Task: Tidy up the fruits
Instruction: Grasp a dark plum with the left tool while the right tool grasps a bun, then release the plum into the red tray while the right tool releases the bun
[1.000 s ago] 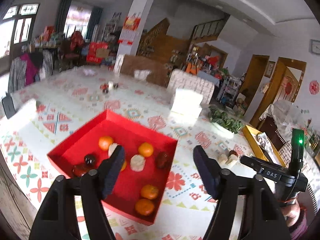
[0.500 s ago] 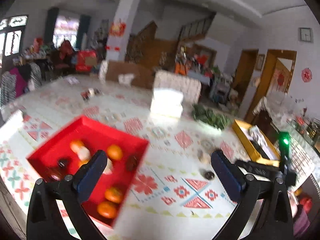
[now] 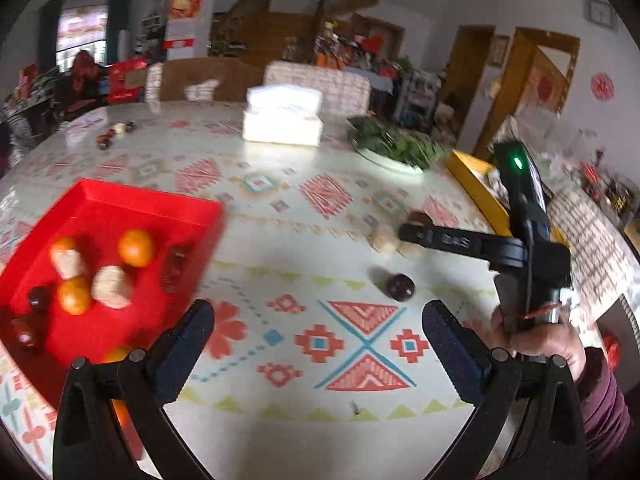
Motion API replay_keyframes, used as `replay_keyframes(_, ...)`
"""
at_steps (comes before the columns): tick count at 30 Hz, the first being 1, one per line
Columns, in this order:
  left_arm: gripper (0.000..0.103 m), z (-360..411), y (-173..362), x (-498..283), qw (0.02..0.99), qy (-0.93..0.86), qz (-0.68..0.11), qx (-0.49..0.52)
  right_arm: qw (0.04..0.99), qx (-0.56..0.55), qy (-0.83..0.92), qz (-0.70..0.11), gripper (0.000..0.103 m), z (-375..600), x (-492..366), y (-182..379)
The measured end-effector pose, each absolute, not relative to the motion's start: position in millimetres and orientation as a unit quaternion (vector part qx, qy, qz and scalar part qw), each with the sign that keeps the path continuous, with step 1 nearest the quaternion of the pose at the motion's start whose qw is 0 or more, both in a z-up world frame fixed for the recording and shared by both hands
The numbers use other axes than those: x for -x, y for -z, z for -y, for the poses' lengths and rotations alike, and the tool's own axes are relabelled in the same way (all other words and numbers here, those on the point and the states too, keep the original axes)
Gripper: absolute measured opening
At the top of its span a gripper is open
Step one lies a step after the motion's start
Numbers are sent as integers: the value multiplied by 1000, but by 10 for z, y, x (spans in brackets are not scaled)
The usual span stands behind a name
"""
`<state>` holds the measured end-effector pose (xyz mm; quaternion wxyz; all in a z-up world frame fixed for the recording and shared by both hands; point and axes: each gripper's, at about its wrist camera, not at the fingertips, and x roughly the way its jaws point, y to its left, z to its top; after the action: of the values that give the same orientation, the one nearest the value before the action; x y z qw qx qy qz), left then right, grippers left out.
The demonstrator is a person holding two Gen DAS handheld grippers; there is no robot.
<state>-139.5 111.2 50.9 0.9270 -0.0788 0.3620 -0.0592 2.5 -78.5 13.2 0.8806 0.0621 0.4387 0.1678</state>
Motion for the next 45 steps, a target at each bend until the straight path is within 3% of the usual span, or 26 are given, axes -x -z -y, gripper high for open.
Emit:
replay_keyframes(4, 103, -903, -372, 1214, 911, 83, -398, 65, 875, -79, -174, -444, 43, 827, -54, -54)
replay_keyframes(8, 102, -694, -327, 1054, 904, 109, -412, 34, 880, -76, -167, -438, 42, 886, -8, -79)
replay_keyframes(9, 98, -629, -311, 1016, 902, 116, -414, 25, 878, -83, -170, -439, 42, 913, 2, -81)
replay_keyframes(11, 69, -518, -265, 935, 897, 129, -423, 14, 877, -94, -175, -438, 42, 959, 13, -108)
replay_keyframes(13, 52, -429, -175, 813, 887, 134, -441, 10, 877, -103, -181, -434, 42, 1004, 39, -149)
replay_keyframes(21, 52, -325, -52, 578, 884, 138, -446, 22, 881, -116, -189, -419, 42, 1094, 69, -248)
replay_keyframes(22, 42, -297, -57, 579, 887, 136, -441, 13, 880, -116, -188, -422, 42, 1095, 66, -243)
replay_keyframes(23, 25, -274, -52, 580, 887, 136, -441, 6, 879, -115, -187, -423, 42, 1094, 62, -240)
replay_keyframes(35, 25, -867, -289, 847, 915, 81, -384, 95, 883, -101, -191, -418, 42, 1047, 69, -227)
replay_keyframes(45, 25, -1983, -691, 1411, 933, -5, -318, 165, 885, -99, -196, -410, 42, 901, 165, -247)
